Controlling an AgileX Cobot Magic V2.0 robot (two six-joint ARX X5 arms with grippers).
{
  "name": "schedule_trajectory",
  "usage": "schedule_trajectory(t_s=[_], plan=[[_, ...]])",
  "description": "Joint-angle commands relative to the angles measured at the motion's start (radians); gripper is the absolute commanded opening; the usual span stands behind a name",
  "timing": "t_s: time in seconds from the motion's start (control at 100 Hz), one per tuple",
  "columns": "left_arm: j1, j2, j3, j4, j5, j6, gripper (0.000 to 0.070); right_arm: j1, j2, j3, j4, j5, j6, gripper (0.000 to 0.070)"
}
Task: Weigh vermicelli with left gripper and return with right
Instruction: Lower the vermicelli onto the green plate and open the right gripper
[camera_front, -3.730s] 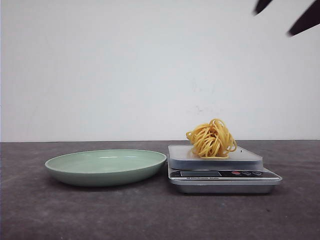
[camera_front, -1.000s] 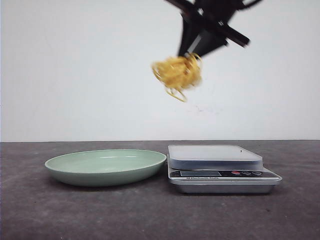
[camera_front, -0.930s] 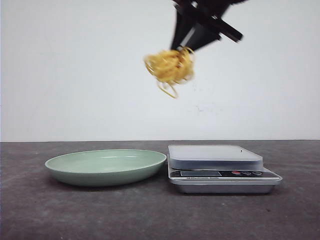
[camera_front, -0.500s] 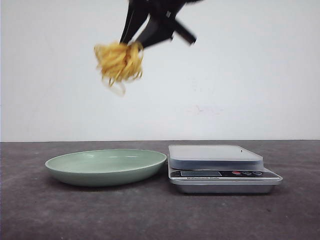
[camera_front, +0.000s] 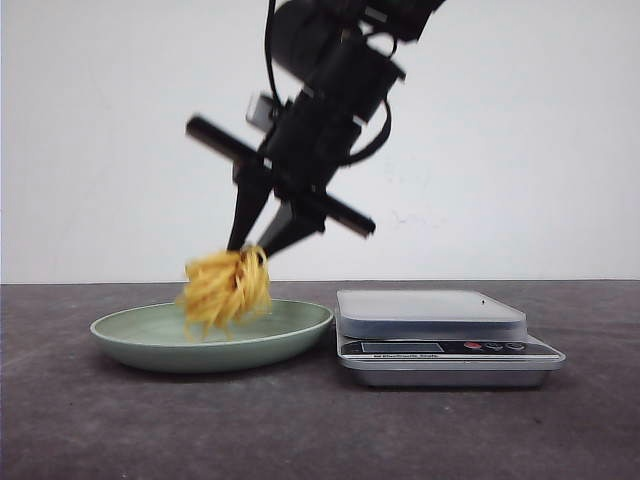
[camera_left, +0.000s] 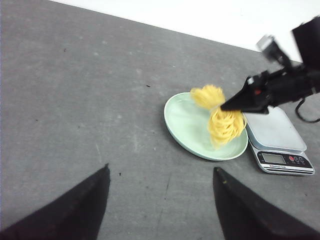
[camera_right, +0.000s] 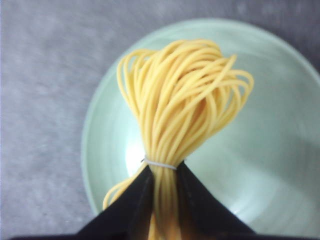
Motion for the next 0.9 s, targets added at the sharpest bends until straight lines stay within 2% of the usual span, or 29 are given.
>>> schedule_trajectory(t_s=[0.0, 0.27, 0.32, 0.42, 0.48, 0.7, 0.89], plan=[[-0.002, 0.001, 0.009, 0.011, -0.002, 0.011, 0.0382, 0.009, 0.033, 0.025, 0.008, -0.006, 0.027, 0.0], [-0.002, 0.001, 0.009, 0.011, -0.002, 0.015, 0.0382, 0.015, 0.047, 0.026, 0.019, -0.002, 0.008, 0.0013], [-0.002, 0.001, 0.009, 0.011, -0.002, 0.015, 0.0382, 0.015, 0.047, 0.027, 0.018, -0.002, 0.008, 0.0076], [-0.002, 0.001, 0.009, 0.01, -0.002, 0.016, 0.0383, 0.014, 0.047, 0.027, 0.019, -0.002, 0.007, 0.0304], [-0.002, 0.001, 0.009, 0.01, -0.001, 0.016, 0.0383, 0.014, 0.047, 0.027, 0.028, -0.002, -0.002, 0.0373], [-0.002, 0.001, 0.009, 0.003, -0.001, 0.023, 0.0383, 0.004, -0.021, 0.029, 0.043, 0.021, -0.064, 0.038], [-0.002, 0.001, 0.009, 0.004, -0.002, 0.03, 0.0383, -0.023, -0.204, 0.029, -0.055, 0.093, -0.2, 0.038]])
